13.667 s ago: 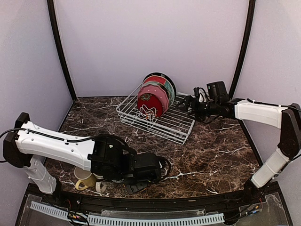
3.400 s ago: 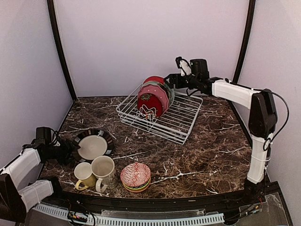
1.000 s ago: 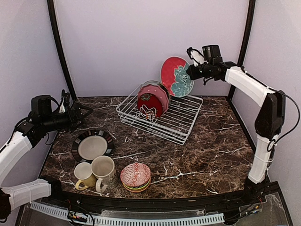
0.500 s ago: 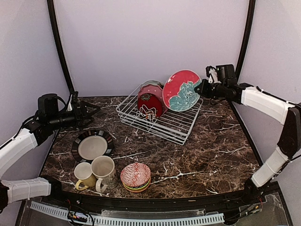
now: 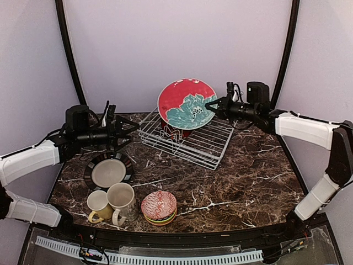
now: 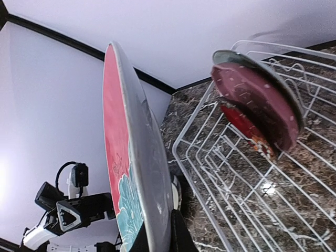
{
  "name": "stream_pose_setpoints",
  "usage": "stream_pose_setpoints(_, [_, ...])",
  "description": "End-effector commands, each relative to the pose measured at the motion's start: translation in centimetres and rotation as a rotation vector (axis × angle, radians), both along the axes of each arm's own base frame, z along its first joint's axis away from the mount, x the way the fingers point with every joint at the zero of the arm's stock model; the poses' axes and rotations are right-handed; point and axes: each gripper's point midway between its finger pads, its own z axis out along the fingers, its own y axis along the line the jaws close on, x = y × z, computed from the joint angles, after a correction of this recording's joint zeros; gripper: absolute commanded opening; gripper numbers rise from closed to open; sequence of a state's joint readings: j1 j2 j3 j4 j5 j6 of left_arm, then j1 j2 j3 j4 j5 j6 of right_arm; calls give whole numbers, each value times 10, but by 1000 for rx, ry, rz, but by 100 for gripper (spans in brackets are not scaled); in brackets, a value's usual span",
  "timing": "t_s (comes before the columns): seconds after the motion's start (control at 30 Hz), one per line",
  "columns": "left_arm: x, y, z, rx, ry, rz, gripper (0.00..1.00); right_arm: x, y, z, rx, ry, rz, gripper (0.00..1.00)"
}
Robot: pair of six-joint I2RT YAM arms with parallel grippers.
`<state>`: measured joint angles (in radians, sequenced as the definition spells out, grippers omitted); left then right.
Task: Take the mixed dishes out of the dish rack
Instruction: Pass from the right arm to the left
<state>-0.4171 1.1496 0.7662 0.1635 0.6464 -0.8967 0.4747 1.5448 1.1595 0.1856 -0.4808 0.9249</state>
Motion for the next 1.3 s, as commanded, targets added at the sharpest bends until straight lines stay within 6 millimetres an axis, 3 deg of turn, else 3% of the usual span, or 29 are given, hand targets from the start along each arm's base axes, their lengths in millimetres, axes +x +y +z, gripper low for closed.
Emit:
stream_pose_setpoints(0.0, [6,-18,26,-53,-57,-29,97,-23,34,73,202,-197,142,0])
stream_pose_setpoints(0.27, [12,-35,28,-79,-63,-43,92,-43,78,61,227,-158,262,0])
stream_pose_setpoints(0.37, [14,-35,23,-72,-56,-30,80,-47,88,57,237,-143,295,0])
stream_pose_setpoints(0.67, [22,-23,-2,23,-18,53,49,-53,101,43,252,-107,339,0])
stream_pose_setpoints(1.03, [29,-20,-10,44,0,85,21,-59,105,40,259,-103,368,0])
stream_pose_setpoints(1.2, [29,-20,-10,35,10,89,4,-59,106,30,245,-89,372,0])
stream_pose_setpoints(1.27, [30,-17,-8,32,7,93,1,-58,105,27,242,-87,374,4])
